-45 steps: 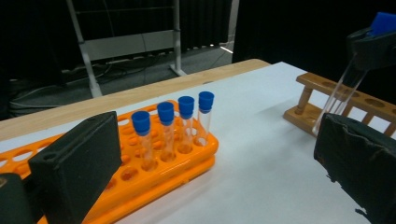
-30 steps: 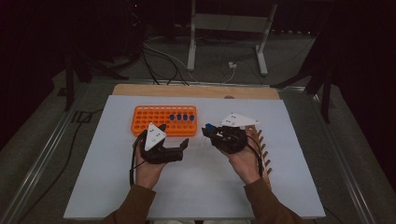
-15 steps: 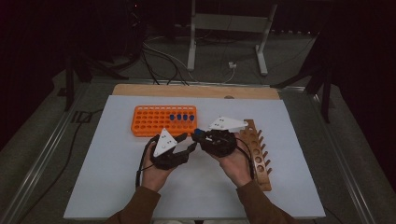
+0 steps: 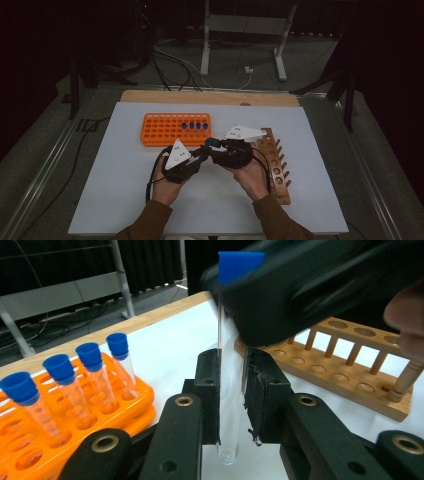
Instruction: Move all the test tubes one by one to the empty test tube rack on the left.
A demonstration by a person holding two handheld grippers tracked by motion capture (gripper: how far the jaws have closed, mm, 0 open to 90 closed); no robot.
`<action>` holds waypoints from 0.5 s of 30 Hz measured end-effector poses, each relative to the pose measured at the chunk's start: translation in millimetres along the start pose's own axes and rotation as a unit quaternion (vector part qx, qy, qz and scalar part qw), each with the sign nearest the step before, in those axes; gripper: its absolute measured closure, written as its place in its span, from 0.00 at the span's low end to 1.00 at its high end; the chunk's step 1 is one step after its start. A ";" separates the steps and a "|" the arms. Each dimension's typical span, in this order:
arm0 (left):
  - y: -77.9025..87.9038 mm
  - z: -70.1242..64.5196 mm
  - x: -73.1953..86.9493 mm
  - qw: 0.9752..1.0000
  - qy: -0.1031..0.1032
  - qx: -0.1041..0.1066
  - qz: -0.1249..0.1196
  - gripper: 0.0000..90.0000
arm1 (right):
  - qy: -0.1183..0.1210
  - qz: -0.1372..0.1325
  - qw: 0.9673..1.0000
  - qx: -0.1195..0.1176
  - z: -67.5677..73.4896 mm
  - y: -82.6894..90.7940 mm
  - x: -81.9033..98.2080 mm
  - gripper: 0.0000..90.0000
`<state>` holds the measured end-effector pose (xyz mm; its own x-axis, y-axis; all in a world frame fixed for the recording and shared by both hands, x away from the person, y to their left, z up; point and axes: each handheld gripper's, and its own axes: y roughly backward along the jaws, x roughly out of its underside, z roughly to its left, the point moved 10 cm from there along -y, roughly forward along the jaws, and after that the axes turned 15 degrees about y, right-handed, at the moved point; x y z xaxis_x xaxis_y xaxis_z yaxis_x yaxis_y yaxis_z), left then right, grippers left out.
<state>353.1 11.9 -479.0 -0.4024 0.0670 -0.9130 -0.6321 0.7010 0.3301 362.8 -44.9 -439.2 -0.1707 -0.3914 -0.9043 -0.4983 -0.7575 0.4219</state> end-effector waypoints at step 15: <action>7.7 24.0 -1.4 0.999 0.029 -0.036 -0.007 0.87 | 0.022 0.002 0.998 0.058 -30.4 27.7 16.0 0.05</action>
<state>364.7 34.2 -480.9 -0.4306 0.0150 -0.9024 -0.6829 0.6483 0.3366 372.2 -88.1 -440.0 -0.1369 -0.4181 -0.8980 -0.5931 -0.6915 0.4123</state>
